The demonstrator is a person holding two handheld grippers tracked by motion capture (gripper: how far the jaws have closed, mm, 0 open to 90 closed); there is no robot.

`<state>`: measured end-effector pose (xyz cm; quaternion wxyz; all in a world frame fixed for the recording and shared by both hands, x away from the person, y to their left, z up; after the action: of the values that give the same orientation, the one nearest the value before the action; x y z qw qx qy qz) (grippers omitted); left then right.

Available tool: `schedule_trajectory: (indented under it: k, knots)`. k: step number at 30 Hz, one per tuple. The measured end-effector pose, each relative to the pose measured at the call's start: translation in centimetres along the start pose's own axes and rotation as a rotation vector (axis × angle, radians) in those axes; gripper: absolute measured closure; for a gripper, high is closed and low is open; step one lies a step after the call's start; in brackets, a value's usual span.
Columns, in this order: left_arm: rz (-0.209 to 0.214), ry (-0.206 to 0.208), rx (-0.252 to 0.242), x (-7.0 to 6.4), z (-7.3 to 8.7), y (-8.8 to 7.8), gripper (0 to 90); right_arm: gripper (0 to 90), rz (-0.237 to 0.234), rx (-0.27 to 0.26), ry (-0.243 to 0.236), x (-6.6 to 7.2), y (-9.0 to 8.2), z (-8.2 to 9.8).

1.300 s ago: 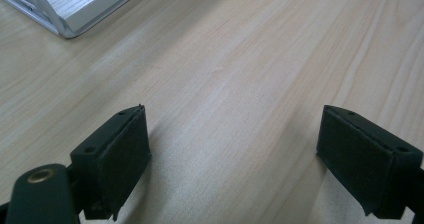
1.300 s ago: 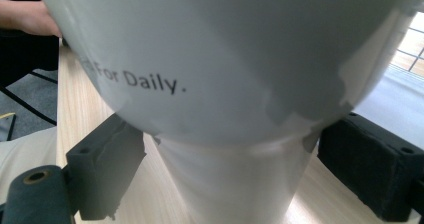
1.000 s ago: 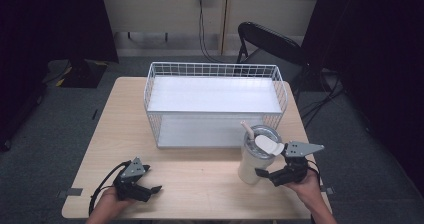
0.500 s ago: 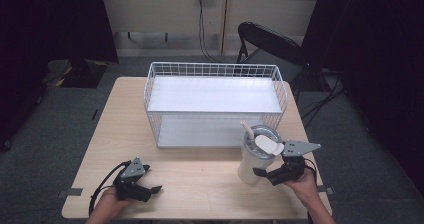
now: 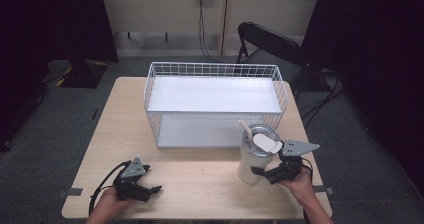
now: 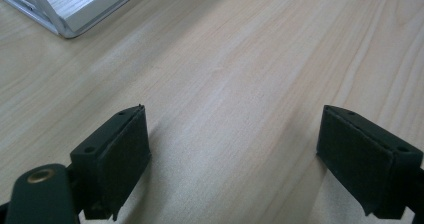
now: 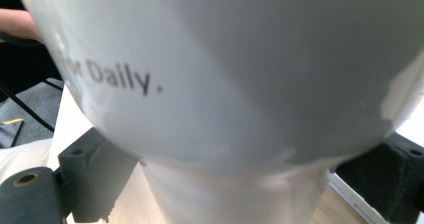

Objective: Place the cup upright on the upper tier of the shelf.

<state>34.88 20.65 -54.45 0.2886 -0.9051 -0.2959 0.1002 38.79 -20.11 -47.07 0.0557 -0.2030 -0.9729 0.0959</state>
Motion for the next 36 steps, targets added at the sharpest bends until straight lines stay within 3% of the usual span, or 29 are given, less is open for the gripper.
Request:
schedule_trajectory:
  k: [5,16,18,23,36]
  knots:
    - [0.000,-0.001,0.000,0.00,0.00,0.00,12.9,8.2,0.012,-0.031,0.009,-0.01,0.43,-0.01]
    - [0.002,0.000,0.001,-0.01,0.00,-0.01,12.9,6.9,0.014,-0.013,0.027,-0.02,0.32,-0.04]
    - [0.001,-0.001,0.000,-0.02,0.01,0.00,12.9,6.3,-0.009,-0.011,0.019,0.13,0.57,0.08]
    - [0.002,0.000,0.002,0.00,0.01,-0.02,12.9,6.2,-0.011,-0.044,0.013,0.14,0.88,0.17]
    - [0.003,-0.001,0.001,-0.01,0.00,-0.01,12.8,8.9,0.031,-0.039,-0.034,0.55,0.89,-0.20]
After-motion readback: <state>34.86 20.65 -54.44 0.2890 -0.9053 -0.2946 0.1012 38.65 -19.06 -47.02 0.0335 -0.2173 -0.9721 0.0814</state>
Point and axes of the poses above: each handheld gripper's, and its own axes: y roughly forward along the jaws, z roughly out of its underside, x roughly to its left, the point moved 6 cm from there along y, roughly forward along the jaws, and after that the axes turned 7 degrees about -x, right-handed, at the moved point
